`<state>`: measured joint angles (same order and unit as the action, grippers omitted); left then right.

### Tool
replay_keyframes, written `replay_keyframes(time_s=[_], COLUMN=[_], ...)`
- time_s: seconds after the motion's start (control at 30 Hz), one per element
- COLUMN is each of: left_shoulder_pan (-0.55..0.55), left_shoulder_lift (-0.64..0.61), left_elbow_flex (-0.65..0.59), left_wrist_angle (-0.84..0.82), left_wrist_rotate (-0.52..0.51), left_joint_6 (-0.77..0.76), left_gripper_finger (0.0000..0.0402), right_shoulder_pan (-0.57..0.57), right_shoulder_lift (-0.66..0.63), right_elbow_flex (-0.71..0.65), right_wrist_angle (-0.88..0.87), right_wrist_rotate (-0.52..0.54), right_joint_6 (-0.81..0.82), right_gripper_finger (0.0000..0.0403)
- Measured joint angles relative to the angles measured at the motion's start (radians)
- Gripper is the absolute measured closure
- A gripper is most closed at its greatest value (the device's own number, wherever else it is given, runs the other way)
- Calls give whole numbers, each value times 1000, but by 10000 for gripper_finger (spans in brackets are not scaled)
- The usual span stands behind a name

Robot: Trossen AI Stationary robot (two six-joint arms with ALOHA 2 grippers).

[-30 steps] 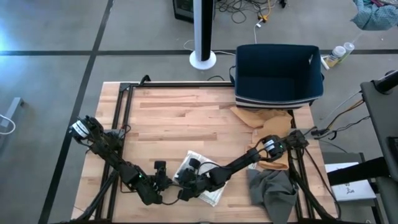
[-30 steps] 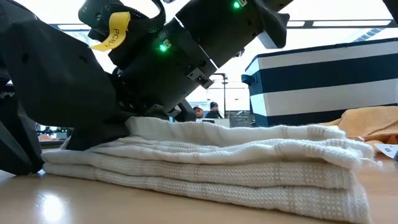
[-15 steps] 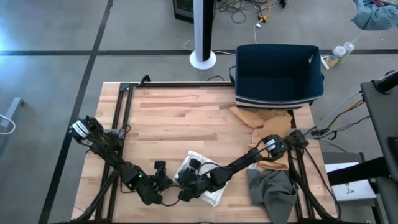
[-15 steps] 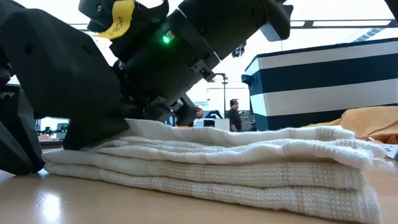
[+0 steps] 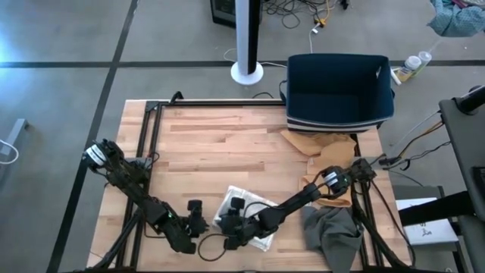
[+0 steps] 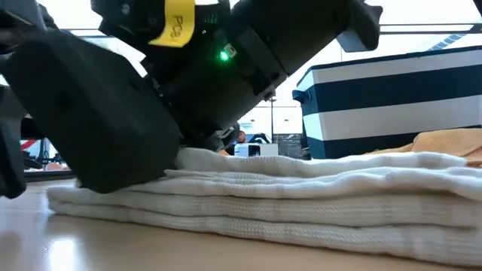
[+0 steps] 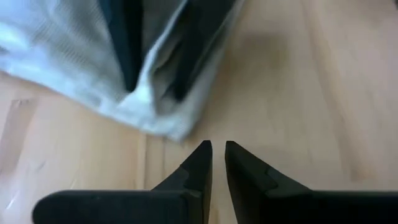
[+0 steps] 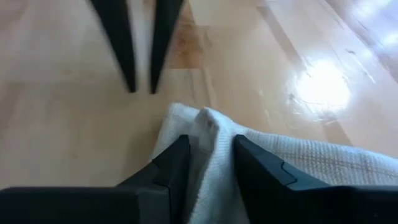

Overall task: Fold towel
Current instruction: Fold the white towel

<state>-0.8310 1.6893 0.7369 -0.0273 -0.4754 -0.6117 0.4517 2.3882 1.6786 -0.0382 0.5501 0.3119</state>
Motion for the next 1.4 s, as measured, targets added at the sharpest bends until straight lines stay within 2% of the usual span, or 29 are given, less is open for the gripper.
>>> replay_keyframes(time_s=[0.17,0.3,0.43,0.7,1.17,1.4], left_shoulder_pan=[3,29,38,47,48,49], left_shoulder_lift=[44,112,171,187,188,188], left_elbow_flex=[0,0,3,-21,-24,-26], left_wrist_angle=[146,238,289,303,301,306], left_wrist_rotate=[2,-6,-65,-81,-83,-84], left_joint_6=[34,53,44,-28,-27,-26], left_gripper_finger=[364,364,364,364,364,364], right_shoulder_pan=[-4,-5,-5,-4,4,0], right_shoulder_lift=[0,0,0,-14,-43,-43], right_elbow_flex=[-9,2,8,49,58,58], right_wrist_angle=[5,-2,-5,-24,-34,-31], right_wrist_rotate=[5,14,22,13,-60,-79], right_joint_6=[16,15,16,66,85,166], right_gripper_finger=[314,356,393,381,386,387])
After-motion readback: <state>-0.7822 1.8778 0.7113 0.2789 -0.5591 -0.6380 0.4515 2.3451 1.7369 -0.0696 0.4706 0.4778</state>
